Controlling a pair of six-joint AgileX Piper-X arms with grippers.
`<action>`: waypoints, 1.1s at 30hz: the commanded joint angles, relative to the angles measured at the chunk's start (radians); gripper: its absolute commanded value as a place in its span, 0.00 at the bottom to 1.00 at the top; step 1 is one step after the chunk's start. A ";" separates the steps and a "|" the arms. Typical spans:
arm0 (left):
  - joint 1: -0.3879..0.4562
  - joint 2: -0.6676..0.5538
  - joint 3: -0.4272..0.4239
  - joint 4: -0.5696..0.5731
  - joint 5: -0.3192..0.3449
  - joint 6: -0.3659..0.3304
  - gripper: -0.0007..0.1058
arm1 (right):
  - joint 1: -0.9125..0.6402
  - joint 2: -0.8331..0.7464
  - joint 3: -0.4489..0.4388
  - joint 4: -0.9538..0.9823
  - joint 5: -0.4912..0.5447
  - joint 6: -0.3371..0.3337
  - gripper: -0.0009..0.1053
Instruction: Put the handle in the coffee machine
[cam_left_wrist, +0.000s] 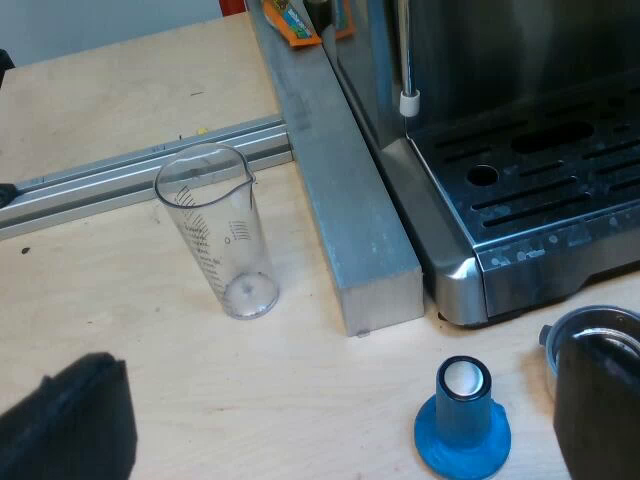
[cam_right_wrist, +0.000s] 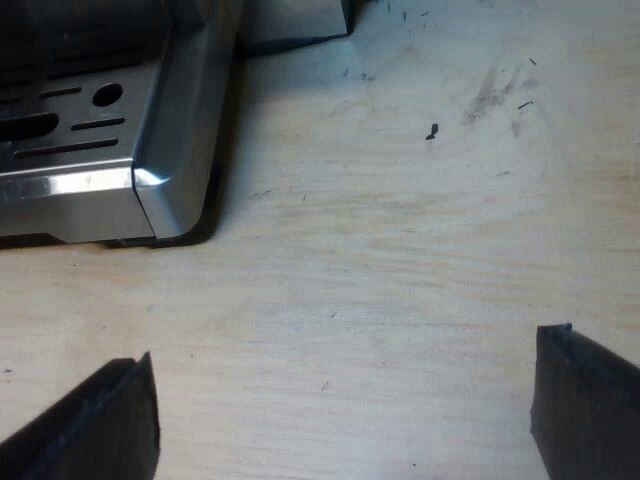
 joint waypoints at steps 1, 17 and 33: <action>-0.006 -0.139 -0.002 -0.013 -0.016 -0.008 0.80 | -0.005 -0.045 -0.004 0.000 -0.003 0.001 0.73; -0.036 -0.108 -0.004 -0.010 0.045 -0.086 0.80 | -0.002 -0.010 -0.010 0.005 -0.003 0.044 0.73; -0.267 0.155 -0.164 0.027 0.107 -0.050 0.80 | 0.104 0.287 -0.250 0.180 -0.002 -0.008 0.73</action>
